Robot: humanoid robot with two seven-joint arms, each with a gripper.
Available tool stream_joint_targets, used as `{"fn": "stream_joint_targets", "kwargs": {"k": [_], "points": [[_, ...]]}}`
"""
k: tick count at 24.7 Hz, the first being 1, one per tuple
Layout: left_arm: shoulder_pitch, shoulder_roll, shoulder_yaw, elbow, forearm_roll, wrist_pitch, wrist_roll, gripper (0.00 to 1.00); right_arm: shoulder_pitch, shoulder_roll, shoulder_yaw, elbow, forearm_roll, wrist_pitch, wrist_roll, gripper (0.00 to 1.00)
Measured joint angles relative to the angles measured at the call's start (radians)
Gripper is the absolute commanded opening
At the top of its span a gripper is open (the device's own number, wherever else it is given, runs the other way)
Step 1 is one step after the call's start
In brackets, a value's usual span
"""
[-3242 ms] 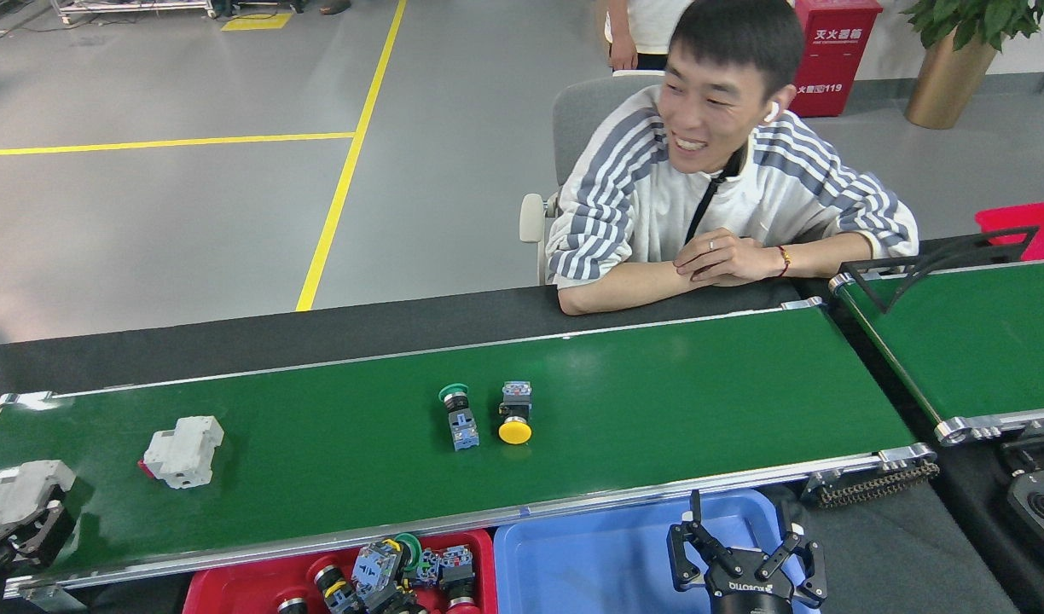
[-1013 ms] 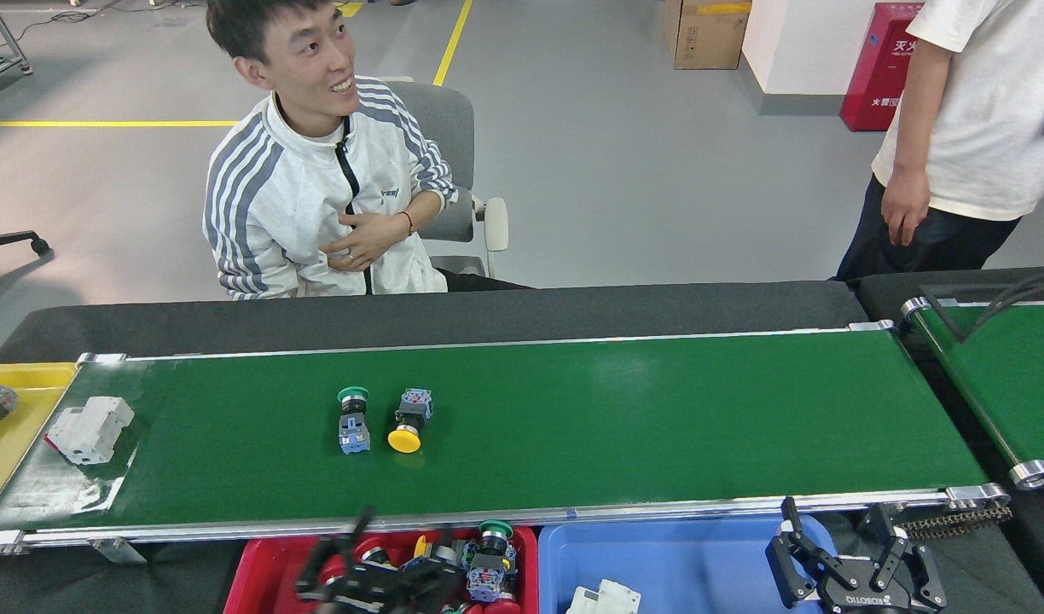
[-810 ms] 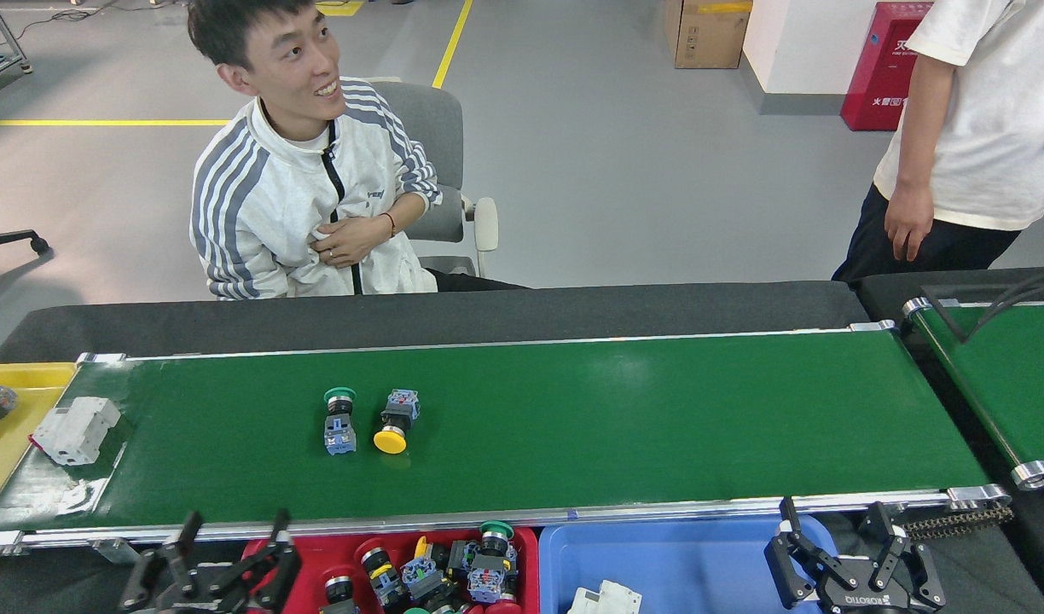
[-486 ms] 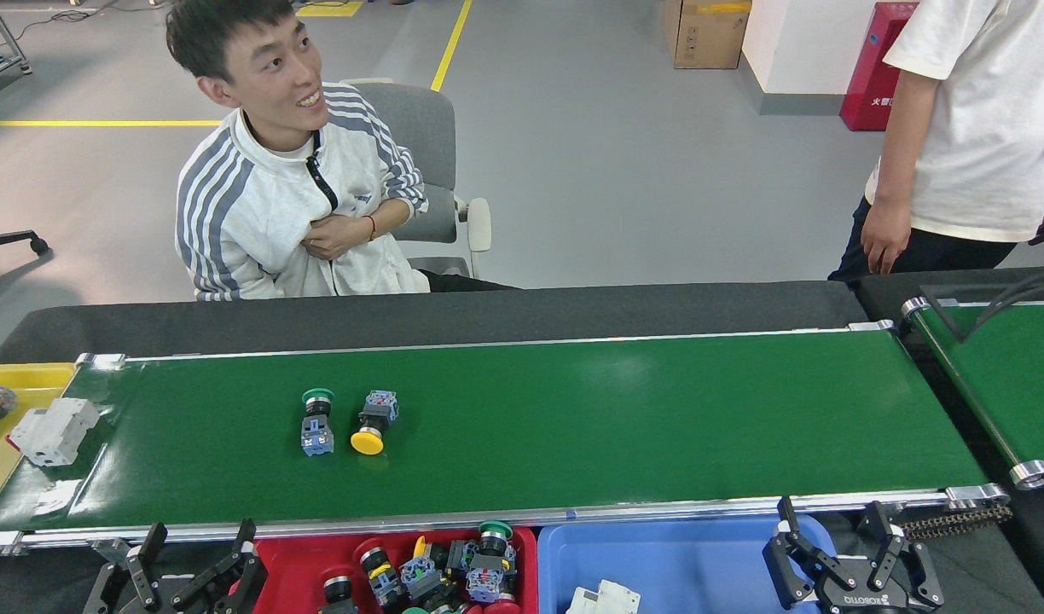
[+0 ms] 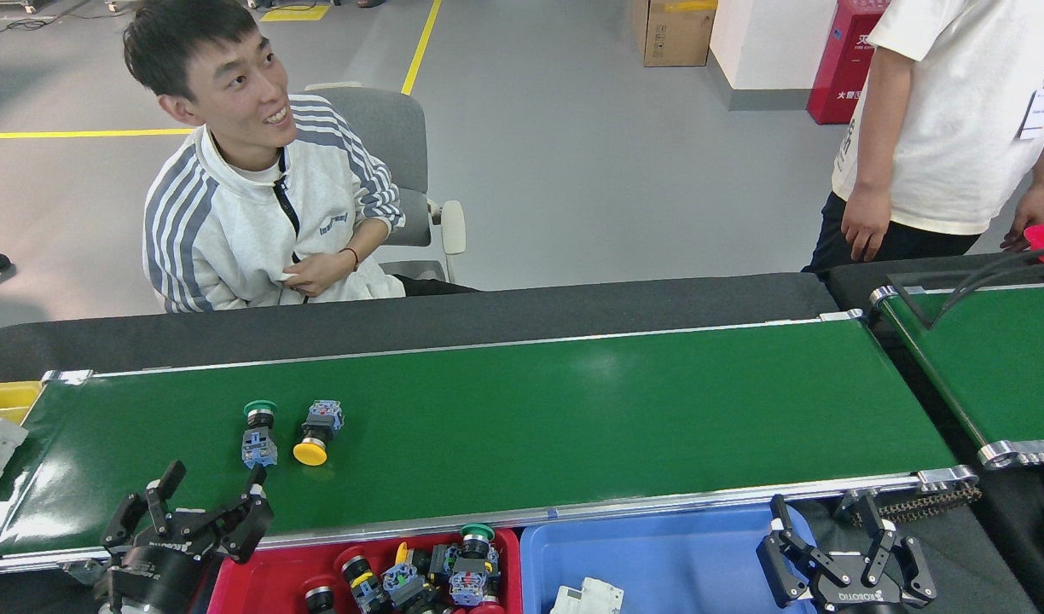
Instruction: Pick switch part from conveyor to tray
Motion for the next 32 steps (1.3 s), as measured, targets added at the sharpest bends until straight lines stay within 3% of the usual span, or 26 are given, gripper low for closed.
{"fn": "stream_joint_targets", "kwargs": {"k": [7,9,12,14,16,20,23,29,30,31,32], "points": [[-0.075,0.016,-0.003,0.147,-0.001,0.017,-0.003,0.99,-0.001,0.0,0.004,0.0,0.0,-0.002,0.0,1.0],[-0.107,0.03,-0.005,0.199,-0.001,0.046,-0.004,0.94,-0.009,0.0,0.004,0.0,0.0,-0.006,0.0,1.0],[-0.169,0.052,-0.021,0.303,-0.001,0.106,0.011,0.7,-0.014,0.0,0.006,0.0,0.0,-0.008,0.004,1.0],[-0.2,0.07,-0.036,0.359,-0.001,0.135,0.043,0.42,-0.017,0.0,0.006,0.0,0.0,-0.009,0.006,1.0],[-0.21,0.084,-0.041,0.401,-0.001,0.146,0.088,0.22,-0.018,0.0,0.006,0.0,0.0,-0.009,0.007,1.0],[-0.189,0.094,-0.068,0.401,0.002,0.138,0.172,0.05,-0.019,0.0,0.006,0.0,0.0,-0.01,0.008,1.0],[-0.115,0.086,-0.086,0.302,0.012,0.051,0.197,0.02,-0.019,0.004,0.006,0.0,0.0,-0.013,0.008,1.0],[0.196,0.082,-0.089,-0.082,0.099,-0.198,0.205,0.08,-0.017,0.004,0.006,0.0,0.0,-0.01,0.008,1.0],[0.253,0.082,-0.09,-0.144,0.111,-0.252,0.206,0.15,-0.017,0.004,0.006,0.0,0.0,-0.01,0.008,1.0],[0.307,0.082,-0.091,-0.196,0.117,-0.296,0.207,0.29,-0.016,0.004,0.006,0.0,0.0,-0.01,0.008,1.0],[0.356,0.079,-0.091,-0.238,0.12,-0.322,0.207,0.57,-0.015,0.004,0.006,0.0,0.0,-0.01,0.008,1.0]]}}
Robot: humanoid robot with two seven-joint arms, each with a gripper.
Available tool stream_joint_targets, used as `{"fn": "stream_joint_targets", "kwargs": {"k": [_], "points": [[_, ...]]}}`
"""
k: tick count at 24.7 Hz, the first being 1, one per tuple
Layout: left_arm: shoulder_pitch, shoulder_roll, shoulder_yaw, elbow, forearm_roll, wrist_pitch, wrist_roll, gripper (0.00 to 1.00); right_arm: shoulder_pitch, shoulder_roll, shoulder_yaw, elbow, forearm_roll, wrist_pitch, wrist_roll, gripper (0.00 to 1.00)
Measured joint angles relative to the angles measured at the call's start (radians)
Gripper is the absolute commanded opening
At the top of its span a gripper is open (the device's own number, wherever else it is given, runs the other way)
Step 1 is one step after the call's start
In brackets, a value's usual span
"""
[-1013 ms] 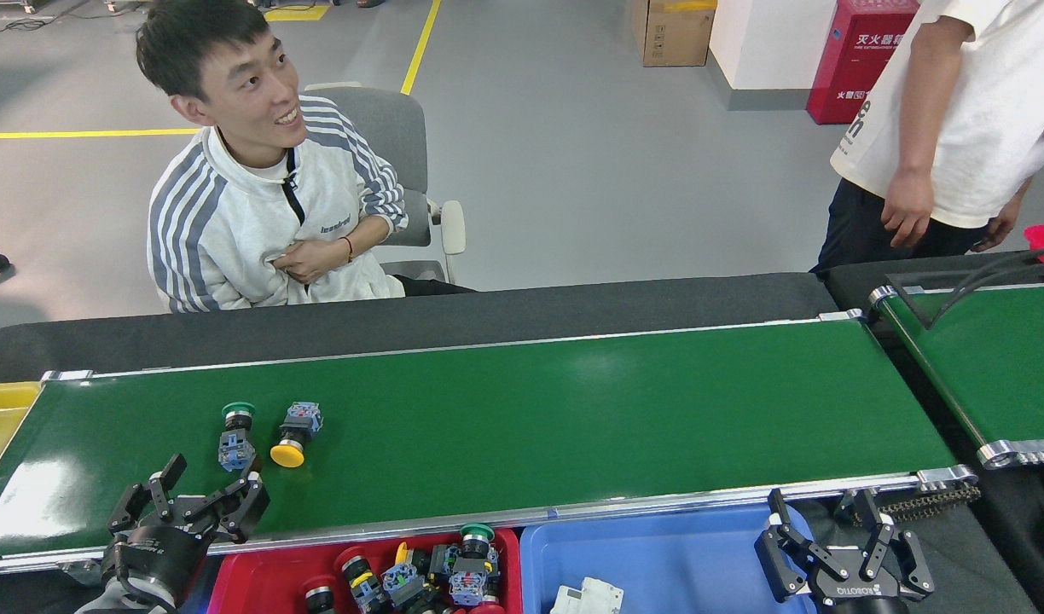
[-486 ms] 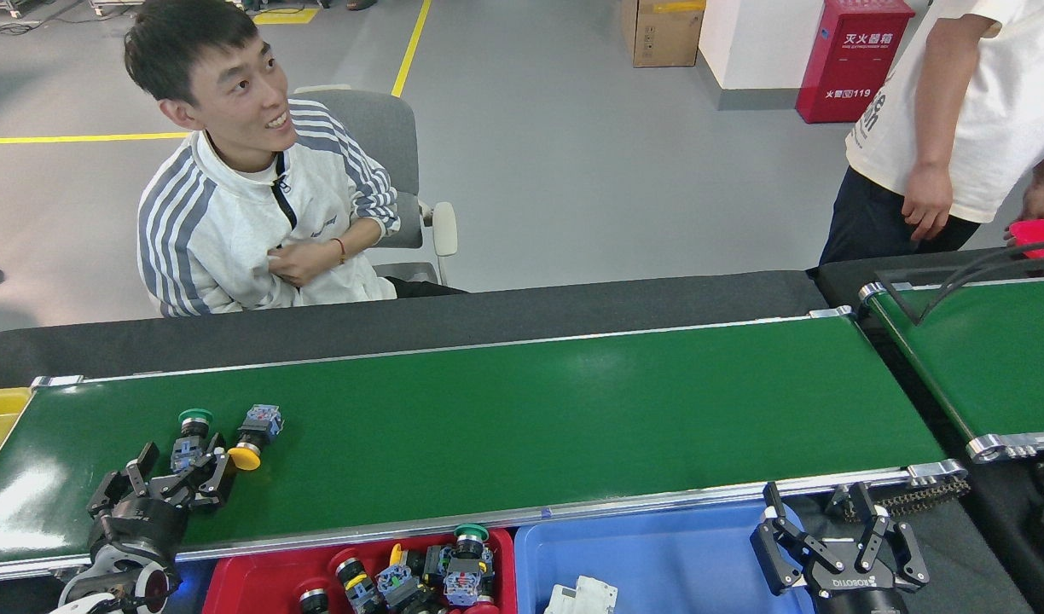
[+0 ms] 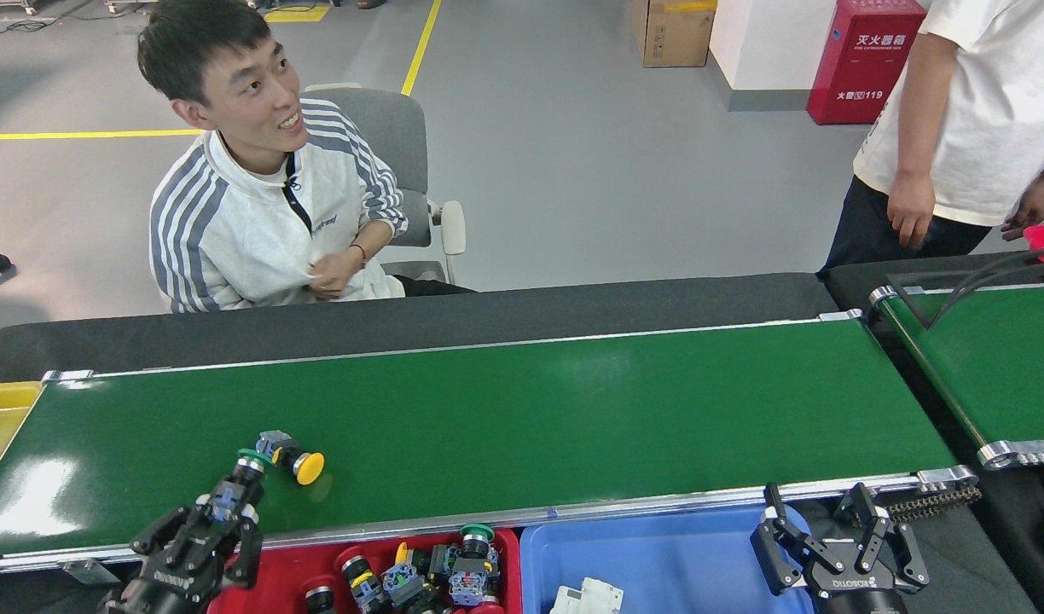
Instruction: Pick switch part from conveyor to tray
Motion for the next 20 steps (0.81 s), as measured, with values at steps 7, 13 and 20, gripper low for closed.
{"fn": "stream_joint_targets", "kwargs": {"k": [7,13,20], "points": [[0.093,-0.067,0.003,-0.063,0.001,-0.05,-0.01,1.0,0.0,0.0,0.0,0.0,0.0,0.0,0.0,1.0],[0.093,-0.128,0.117,-0.064,0.004,0.01,-0.011,1.0,0.002,0.0,0.0,0.0,0.0,0.001,0.0,1.0],[0.093,-0.16,0.236,-0.058,0.002,0.338,-0.012,1.0,0.002,0.008,0.0,0.0,0.0,0.001,0.0,1.0]]}}
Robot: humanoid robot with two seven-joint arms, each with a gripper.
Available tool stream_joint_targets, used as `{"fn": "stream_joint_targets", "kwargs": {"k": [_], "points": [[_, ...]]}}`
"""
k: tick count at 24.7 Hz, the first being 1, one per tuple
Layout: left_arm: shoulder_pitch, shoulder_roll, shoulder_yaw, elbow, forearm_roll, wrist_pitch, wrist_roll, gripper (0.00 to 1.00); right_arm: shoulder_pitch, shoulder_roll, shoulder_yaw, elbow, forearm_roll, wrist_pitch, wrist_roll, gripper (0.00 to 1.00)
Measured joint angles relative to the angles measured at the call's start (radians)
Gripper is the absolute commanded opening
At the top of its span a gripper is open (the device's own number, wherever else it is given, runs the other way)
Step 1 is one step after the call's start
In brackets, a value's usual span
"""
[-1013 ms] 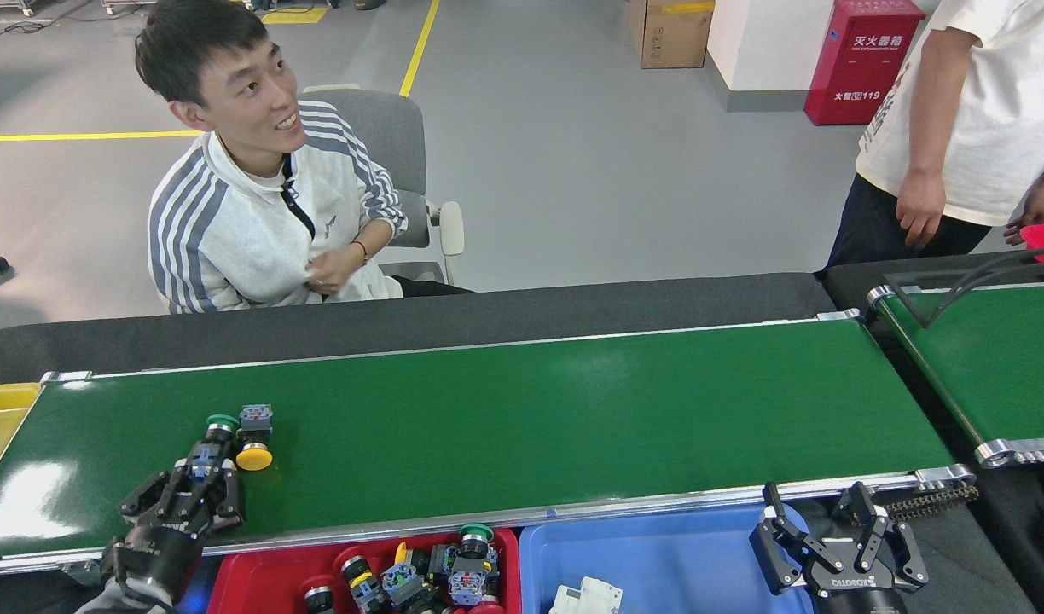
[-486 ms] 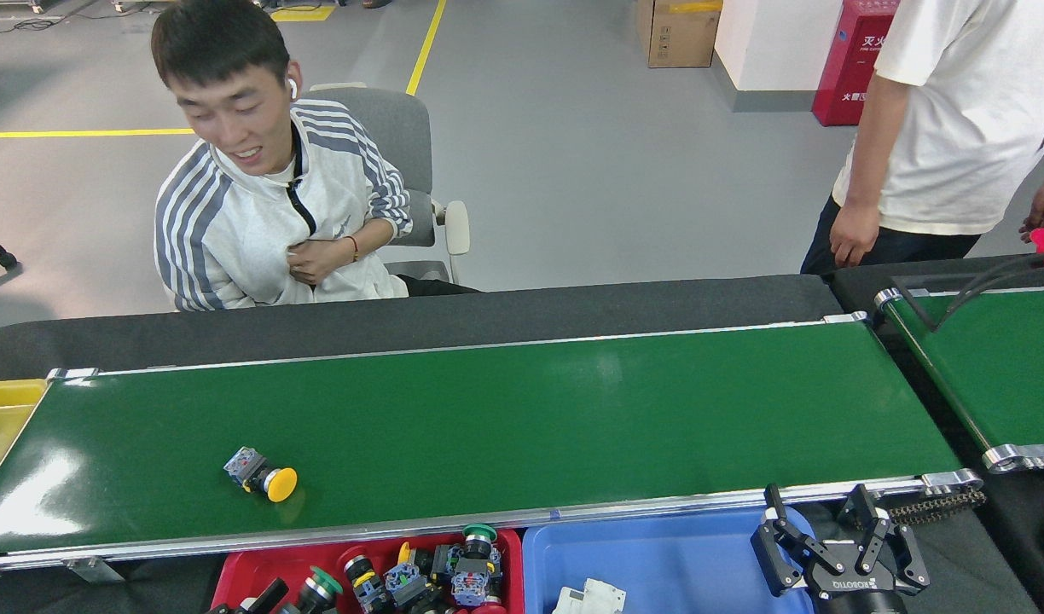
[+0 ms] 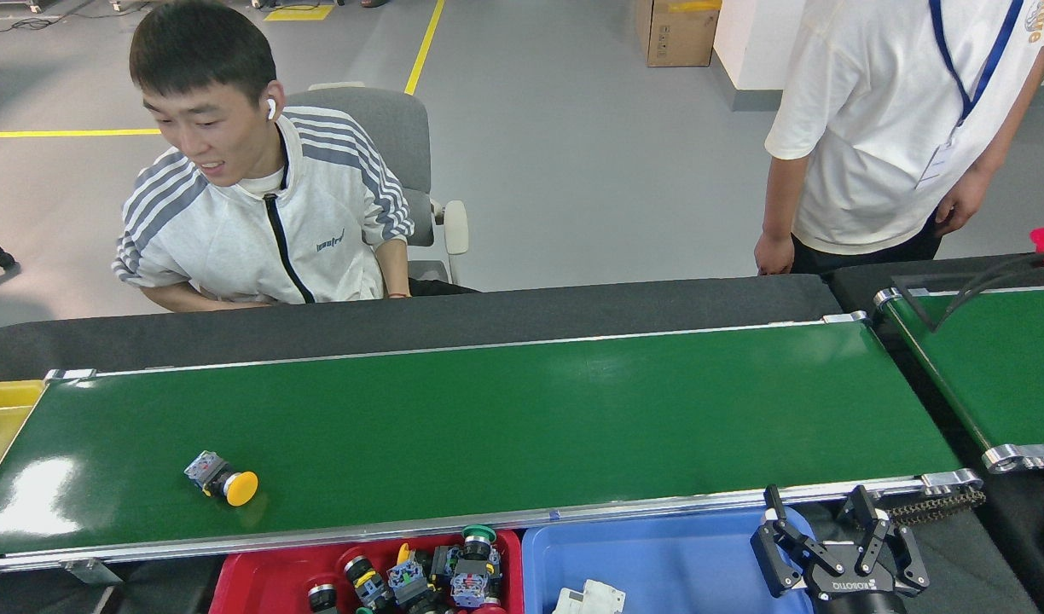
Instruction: Pick switch part from conveyor to tray
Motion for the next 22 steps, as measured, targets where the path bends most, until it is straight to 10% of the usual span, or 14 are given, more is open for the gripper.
{"fn": "stream_joint_targets", "kwargs": {"k": [22], "points": [[-0.361,0.041,-0.047,0.212,-0.162,0.148,-0.251,1.0,-0.006,0.011,0.0,0.0,0.0,0.002,0.02,1.0]]}}
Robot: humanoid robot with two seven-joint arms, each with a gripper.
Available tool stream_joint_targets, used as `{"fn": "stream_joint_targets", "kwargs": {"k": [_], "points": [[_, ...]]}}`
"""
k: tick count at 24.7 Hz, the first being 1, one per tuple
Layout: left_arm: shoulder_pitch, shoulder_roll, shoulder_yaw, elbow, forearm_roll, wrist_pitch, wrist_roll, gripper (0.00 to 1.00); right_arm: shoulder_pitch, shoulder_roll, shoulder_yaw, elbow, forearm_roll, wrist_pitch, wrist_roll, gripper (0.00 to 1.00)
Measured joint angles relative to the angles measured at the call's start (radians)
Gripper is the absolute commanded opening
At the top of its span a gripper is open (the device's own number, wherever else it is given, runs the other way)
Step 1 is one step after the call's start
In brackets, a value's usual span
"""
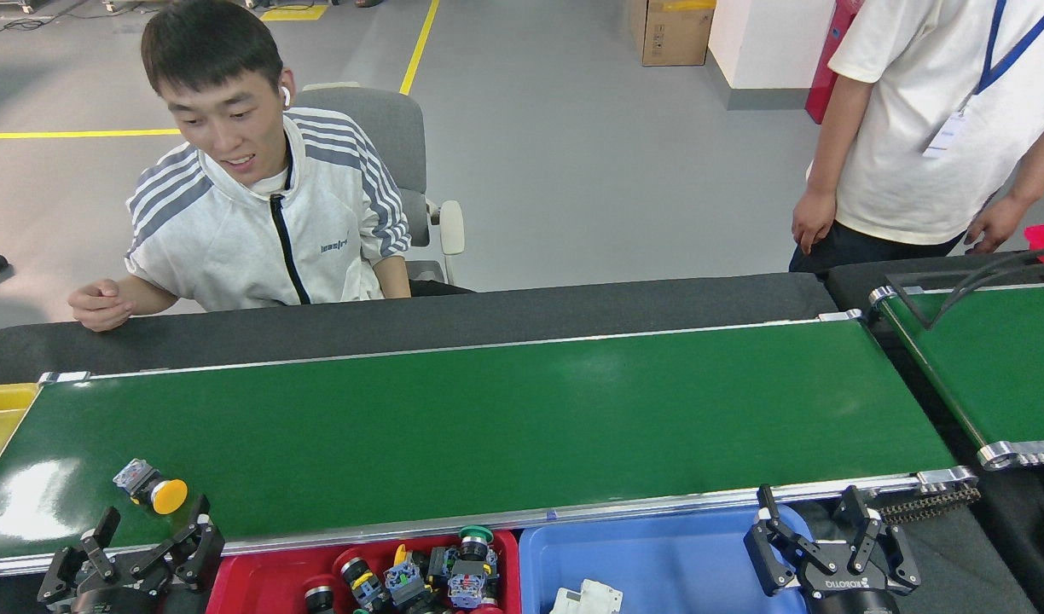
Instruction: Pick switch part from conveyor to tray
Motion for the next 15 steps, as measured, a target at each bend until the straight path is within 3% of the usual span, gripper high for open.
{"fn": "stream_joint_targets", "kwargs": {"k": [6,11,13,15], "points": [[-0.103,0.094,-0.001,0.17,0.0,0.056,-0.003,1.0,-0.001,0.002,0.0,0.0,0.0,-0.001,0.0,1.0],[-0.174,0.131,-0.001,0.29,0.0,0.083,-0.004,0.97,-0.001,0.004,0.0,0.0,0.0,-0.002,0.0,1.0],[-0.211,0.146,-0.001,0.345,0.0,0.094,-0.003,0.81,-0.001,0.004,0.0,0.0,0.0,-0.003,0.0,1.0],[-0.233,0.162,-0.001,0.39,0.0,0.1,-0.002,0.49,-0.001,0.004,0.0,0.0,0.0,-0.003,0.0,1.0]]}}
